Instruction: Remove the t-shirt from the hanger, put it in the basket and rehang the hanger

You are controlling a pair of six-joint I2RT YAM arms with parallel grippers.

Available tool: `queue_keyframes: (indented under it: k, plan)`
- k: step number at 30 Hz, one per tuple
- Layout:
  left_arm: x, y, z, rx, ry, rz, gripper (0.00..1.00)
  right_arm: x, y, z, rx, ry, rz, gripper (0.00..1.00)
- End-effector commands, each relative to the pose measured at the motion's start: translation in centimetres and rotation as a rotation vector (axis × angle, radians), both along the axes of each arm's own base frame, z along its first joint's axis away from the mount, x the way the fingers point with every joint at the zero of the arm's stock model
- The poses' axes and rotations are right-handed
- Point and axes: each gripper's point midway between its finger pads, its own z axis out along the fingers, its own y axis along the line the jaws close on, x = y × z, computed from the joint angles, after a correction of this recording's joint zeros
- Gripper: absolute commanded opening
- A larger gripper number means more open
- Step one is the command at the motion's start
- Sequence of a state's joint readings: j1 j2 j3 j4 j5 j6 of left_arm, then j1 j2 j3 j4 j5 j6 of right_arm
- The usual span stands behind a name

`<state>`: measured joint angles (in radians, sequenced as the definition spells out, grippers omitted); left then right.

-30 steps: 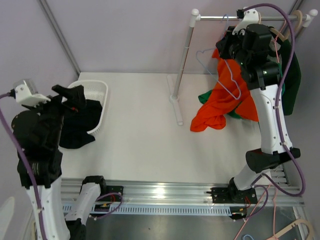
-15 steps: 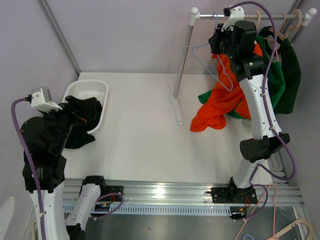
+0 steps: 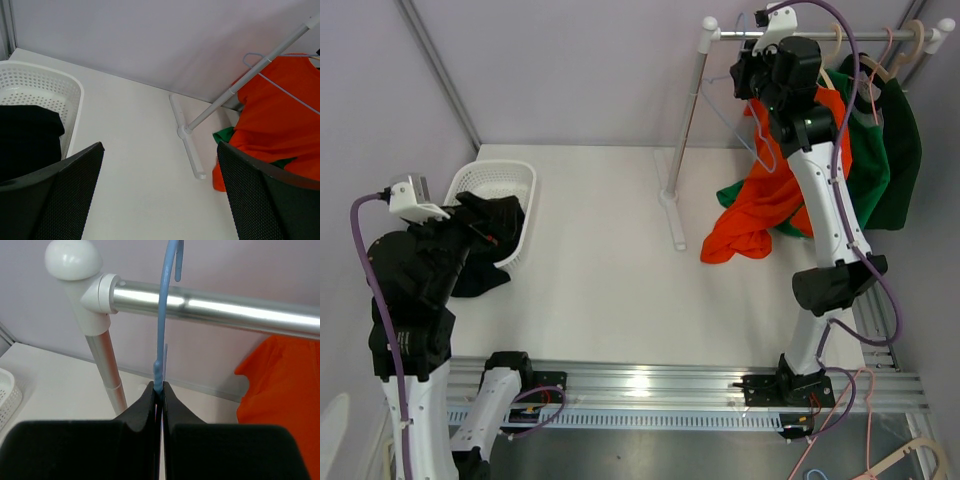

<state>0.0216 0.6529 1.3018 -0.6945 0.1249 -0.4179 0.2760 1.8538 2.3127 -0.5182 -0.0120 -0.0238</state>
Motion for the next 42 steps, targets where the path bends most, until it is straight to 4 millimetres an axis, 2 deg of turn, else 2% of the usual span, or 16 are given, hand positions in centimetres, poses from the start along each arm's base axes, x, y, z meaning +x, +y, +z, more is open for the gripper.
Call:
queue_keyframes:
  k: [1, 6, 7, 9, 10, 12, 16, 20, 21, 23, 27, 28, 30, 31, 35, 42]
  plan:
    - [1.1, -0.9, 0.5, 0.008, -0.007, -0.053, 0.99, 1.6, 0.8, 1.3, 0.003, -0.064, 0.010, 0.00]
    - [2.1, -0.8, 0.3, 0.003, 0.014, -0.047, 1.00, 2.1, 1.9, 0.9, 0.017, -0.052, 0.049, 0.00]
    - [2.1, -1.5, 0.2, 0.001, 0.017, -0.076, 1.00, 1.9, 2.2, 1.0, 0.022, -0.053, 0.054, 0.01]
    - [2.5, -1.9, 0.3, -0.005, 0.019, -0.088, 1.00, 1.5, 1.7, 1.6, 0.031, -0.062, 0.032, 0.11]
    - [2.7, -2.0, 0.3, -0.005, 0.022, -0.093, 0.99, 1.4, 1.5, 1.8, 0.032, -0.062, 0.026, 0.29]
    - [3.2, -2.3, 0.2, -0.005, 0.035, -0.100, 1.00, 0.6, 0.8, 2.7, 0.034, -0.071, 0.009, 0.44]
    - [3.8, -3.2, 0.4, -0.004, 0.040, -0.128, 0.99, -1.4, -1.5, 4.1, 0.034, -0.070, -0.029, 0.45]
    - [4.5, -4.0, 0.4, -0.005, 0.045, -0.143, 1.00, -3.6, -5.3, 6.2, 0.042, -0.100, -0.092, 0.45]
    - [4.5, -4.3, 0.9, -0.003, 0.036, -0.151, 0.99, -4.3, -7.1, 6.8, 0.043, -0.106, -0.127, 0.45]
    - [5.1, -5.6, 0.9, 0.002, 0.046, -0.188, 1.00, -4.8, -8.7, 7.1, 0.041, -0.104, -0.160, 0.45]
    - [6.5, -9.4, 0.9, -0.002, 0.084, -0.293, 0.99, -5.8, -14.9, 6.5, 0.113, -0.040, -0.273, 0.46]
    - [6.1, -10.8, 2.5, -0.004, 0.056, -0.338, 0.99, -5.8, -15.5, 6.8, 0.177, -0.033, -0.266, 0.46]
    - [7.2, -12.8, 1.6, 0.023, 0.105, -0.376, 0.99, -5.7, -17.1, 6.4, 0.219, -0.017, -0.259, 0.46]
    - [7.6, -13.4, 2.7, 0.020, 0.092, -0.385, 0.99, -5.3, -17.3, 6.0, 0.233, -0.003, -0.253, 0.46]
    - [7.9, -14.3, 3.0, 0.026, 0.088, -0.410, 0.99, -4.3, -18.3, 4.7, 0.209, 0.027, -0.263, 0.48]
    - [8.5, -14.3, 3.4, 0.056, 0.074, -0.402, 1.00, -2.1, -17.4, 3.9, 0.204, 0.019, -0.159, 0.50]
